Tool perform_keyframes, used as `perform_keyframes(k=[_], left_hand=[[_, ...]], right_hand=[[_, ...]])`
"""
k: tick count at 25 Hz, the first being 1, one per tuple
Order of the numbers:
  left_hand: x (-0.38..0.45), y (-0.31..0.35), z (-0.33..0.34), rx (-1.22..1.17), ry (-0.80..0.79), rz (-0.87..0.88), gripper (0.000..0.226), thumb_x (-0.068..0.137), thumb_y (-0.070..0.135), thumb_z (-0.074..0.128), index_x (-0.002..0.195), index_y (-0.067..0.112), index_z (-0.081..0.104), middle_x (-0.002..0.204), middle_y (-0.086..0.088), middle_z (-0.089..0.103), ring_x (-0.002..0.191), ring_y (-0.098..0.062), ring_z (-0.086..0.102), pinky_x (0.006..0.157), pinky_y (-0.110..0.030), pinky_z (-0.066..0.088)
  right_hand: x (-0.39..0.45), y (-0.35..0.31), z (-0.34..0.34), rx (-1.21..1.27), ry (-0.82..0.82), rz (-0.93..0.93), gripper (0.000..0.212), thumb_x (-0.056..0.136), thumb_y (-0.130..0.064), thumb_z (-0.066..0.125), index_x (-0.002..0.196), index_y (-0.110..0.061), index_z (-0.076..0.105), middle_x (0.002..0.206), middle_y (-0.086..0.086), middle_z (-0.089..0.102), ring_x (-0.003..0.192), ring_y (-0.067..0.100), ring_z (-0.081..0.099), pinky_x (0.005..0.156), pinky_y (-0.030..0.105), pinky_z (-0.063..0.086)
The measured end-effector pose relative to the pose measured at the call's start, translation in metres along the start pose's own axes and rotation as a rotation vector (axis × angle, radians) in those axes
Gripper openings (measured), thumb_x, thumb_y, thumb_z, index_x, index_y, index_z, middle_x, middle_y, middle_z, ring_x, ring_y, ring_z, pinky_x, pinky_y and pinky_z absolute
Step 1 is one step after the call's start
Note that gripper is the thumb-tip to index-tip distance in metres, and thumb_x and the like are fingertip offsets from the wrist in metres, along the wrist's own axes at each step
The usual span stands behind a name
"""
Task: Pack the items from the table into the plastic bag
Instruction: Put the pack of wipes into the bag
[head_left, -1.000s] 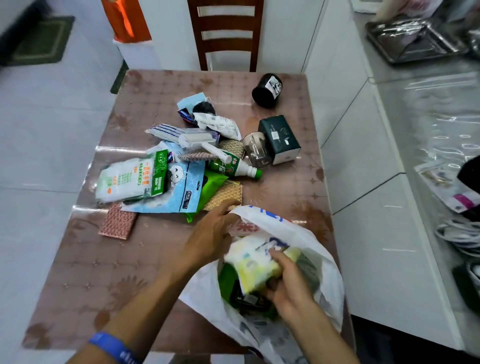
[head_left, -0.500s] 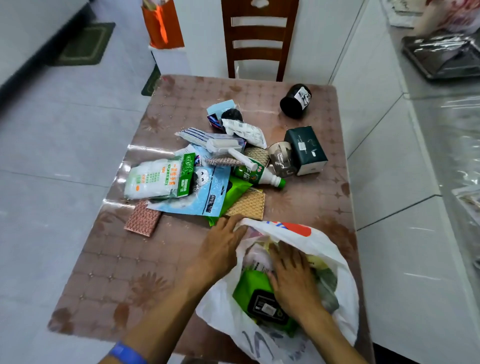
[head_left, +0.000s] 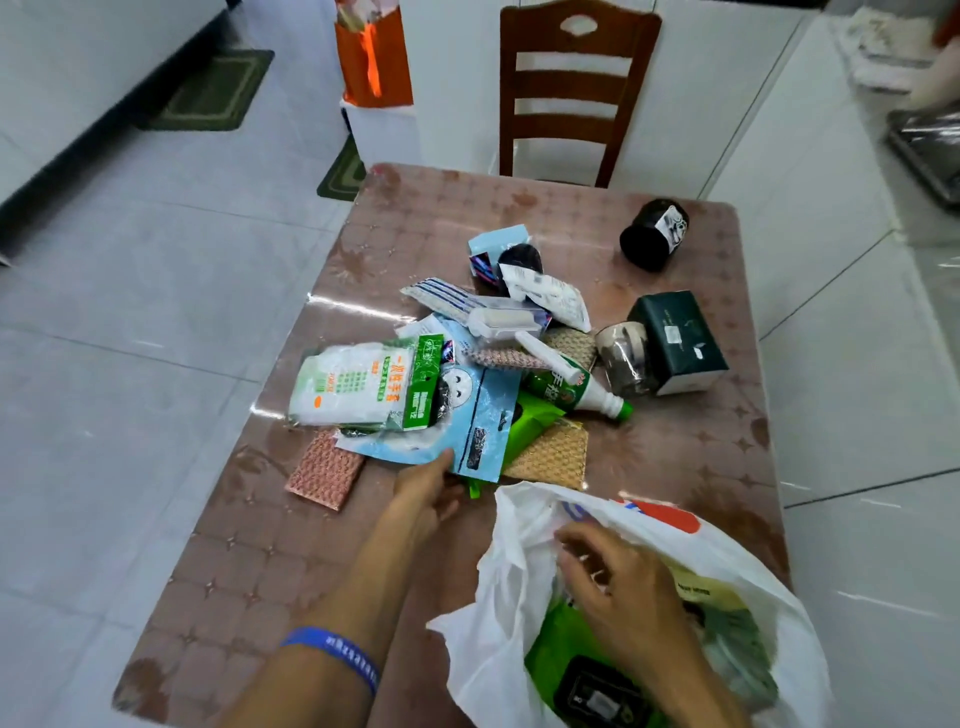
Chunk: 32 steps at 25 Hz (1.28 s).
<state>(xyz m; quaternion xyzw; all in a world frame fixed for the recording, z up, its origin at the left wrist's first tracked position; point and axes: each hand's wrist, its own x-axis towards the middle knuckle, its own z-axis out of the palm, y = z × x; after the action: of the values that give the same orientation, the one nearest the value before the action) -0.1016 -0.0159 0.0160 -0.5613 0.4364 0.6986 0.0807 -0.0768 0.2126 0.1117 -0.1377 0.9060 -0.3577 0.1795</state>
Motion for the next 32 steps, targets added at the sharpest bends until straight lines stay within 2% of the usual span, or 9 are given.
perform_keyframes(k=[5, 8, 11, 15, 19, 21, 23, 29, 32], left_hand=[[-0.052, 0.019, -0.006, -0.116, -0.047, 0.209, 0.016, 0.082, 0.007, 0.068, 0.096, -0.001, 0.070, 0.086, -0.013, 0.075, 0.074, -0.025, 0.070, 0.070, -0.036, 0.055], [-0.145, 0.016, -0.009, 0.065, -0.362, 0.524, 0.012, 0.087, -0.002, 0.061, 0.093, 0.001, 0.071, 0.083, 0.000, 0.077, 0.075, -0.012, 0.071, 0.066, -0.022, 0.055], [-0.195, 0.000, -0.012, 0.544, -0.557, 0.948, 0.018, 0.083, 0.015, 0.073, 0.099, 0.024, 0.074, 0.100, 0.022, 0.073, 0.094, 0.005, 0.066, 0.078, -0.009, 0.048], [-0.210, -0.035, 0.004, 0.713, -0.674, 1.013, 0.018, 0.076, 0.048, 0.074, 0.093, 0.052, 0.069, 0.102, 0.038, 0.065, 0.100, 0.014, 0.060, 0.085, -0.009, 0.046], [-0.163, -0.086, -0.003, 0.723, -0.185, 1.119, 0.022, 0.075, 0.048, 0.066, 0.074, 0.026, 0.071, 0.096, 0.012, 0.071, 0.092, -0.010, 0.066, 0.080, -0.037, 0.051], [-0.135, -0.106, -0.010, 1.113, 0.061, 1.101, 0.027, 0.071, 0.044, 0.070, 0.095, 0.032, 0.070, 0.131, -0.004, 0.056, 0.121, -0.028, 0.052, 0.095, -0.044, 0.043], [-0.118, -0.119, -0.009, 1.372, 0.029, 1.001, 0.053, 0.071, 0.036, 0.069, 0.123, 0.037, 0.059, 0.151, -0.012, 0.033, 0.136, -0.036, 0.033, 0.104, -0.050, 0.037], [-0.123, -0.106, 0.008, 1.342, -0.041, 0.872, 0.078, 0.076, 0.003, 0.054, 0.147, 0.027, 0.033, 0.153, -0.011, 0.035, 0.107, -0.040, 0.058, 0.076, -0.038, 0.048], [-0.132, -0.101, -0.001, 1.338, -0.045, 1.014, 0.077, 0.075, 0.002, 0.050, 0.146, 0.029, 0.036, 0.148, -0.008, 0.045, 0.094, -0.042, 0.062, 0.070, -0.041, 0.052]], right_hand=[[-0.010, -0.005, -0.006, 0.191, 0.024, 0.097, 0.037, 0.080, -0.032, 0.073, 0.108, -0.051, 0.059, 0.104, -0.021, 0.067, 0.094, -0.002, 0.062, 0.075, 0.022, 0.055], [0.003, -0.021, -0.032, 1.106, -0.072, 0.295, 0.066, 0.060, -0.056, 0.081, 0.121, -0.041, 0.060, 0.121, -0.003, 0.068, 0.103, 0.016, 0.067, 0.084, 0.040, 0.055], [0.019, -0.014, -0.057, 1.507, -0.166, 0.500, 0.050, 0.082, -0.033, 0.068, 0.128, -0.014, 0.060, 0.117, 0.015, 0.070, 0.099, 0.029, 0.069, 0.080, 0.043, 0.057], [0.012, 0.024, -0.075, 1.285, 0.219, 0.490, 0.033, 0.082, 0.018, 0.048, 0.103, -0.004, 0.061, 0.085, 0.011, 0.070, 0.079, 0.028, 0.063, 0.074, 0.038, 0.051], [-0.049, 0.087, -0.080, 0.589, 0.390, 0.372, 0.031, 0.081, 0.015, 0.054, 0.081, -0.011, 0.071, 0.078, -0.003, 0.074, 0.079, 0.018, 0.066, 0.073, 0.029, 0.054], [-0.071, 0.122, -0.077, 0.156, 0.301, 0.361, 0.039, 0.078, 0.012, 0.055, 0.081, -0.023, 0.071, 0.089, -0.007, 0.073, 0.089, 0.021, 0.067, 0.076, 0.029, 0.053], [-0.075, 0.141, -0.072, -0.147, 0.196, 0.341, 0.038, 0.075, 0.003, 0.057, 0.098, -0.024, 0.070, 0.107, 0.000, 0.068, 0.101, 0.028, 0.063, 0.085, 0.037, 0.050], [-0.073, 0.116, -0.004, -0.566, -0.305, -0.163, 0.070, 0.071, -0.061, 0.051, 0.136, -0.035, 0.045, 0.147, -0.005, 0.046, 0.136, 0.026, 0.040, 0.108, 0.058, 0.029], [-0.062, 0.125, 0.019, -0.736, -0.295, -0.147, 0.071, 0.072, -0.070, 0.044, 0.135, -0.036, 0.049, 0.136, -0.005, 0.059, 0.122, 0.026, 0.057, 0.093, 0.059, 0.045]])
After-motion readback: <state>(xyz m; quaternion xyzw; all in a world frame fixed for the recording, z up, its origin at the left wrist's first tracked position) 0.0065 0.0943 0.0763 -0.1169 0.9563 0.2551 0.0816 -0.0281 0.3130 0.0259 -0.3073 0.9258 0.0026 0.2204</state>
